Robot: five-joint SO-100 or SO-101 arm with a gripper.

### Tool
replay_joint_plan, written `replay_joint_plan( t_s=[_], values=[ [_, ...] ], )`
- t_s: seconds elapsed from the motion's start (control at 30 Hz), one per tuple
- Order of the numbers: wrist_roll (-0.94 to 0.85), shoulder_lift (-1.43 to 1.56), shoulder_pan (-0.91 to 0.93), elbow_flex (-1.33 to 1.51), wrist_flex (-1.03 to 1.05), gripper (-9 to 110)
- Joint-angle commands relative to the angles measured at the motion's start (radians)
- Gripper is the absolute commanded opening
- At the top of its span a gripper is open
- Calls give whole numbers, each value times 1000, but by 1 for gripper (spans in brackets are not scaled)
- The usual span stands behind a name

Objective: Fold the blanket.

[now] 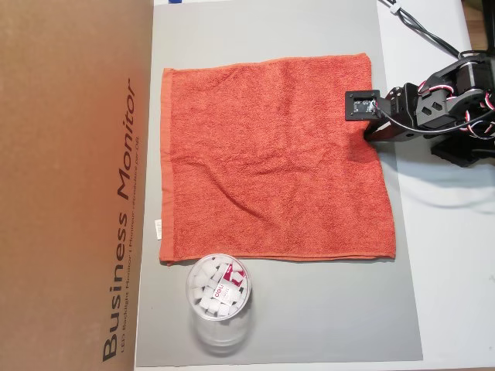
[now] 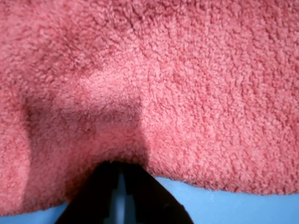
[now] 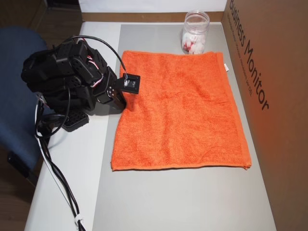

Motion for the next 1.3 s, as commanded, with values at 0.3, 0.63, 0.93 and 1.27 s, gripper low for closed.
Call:
replay_joint_plan(
  t_s=[0.3,0.63,0.93,1.27],
  values=[
    [3,0,-8,8,-6,0],
    [2,-78,-8,-55,-12,0],
    [2,-221,-5,-201,-12,0],
    [2,-391,0,-399,-9,0]
  ],
)
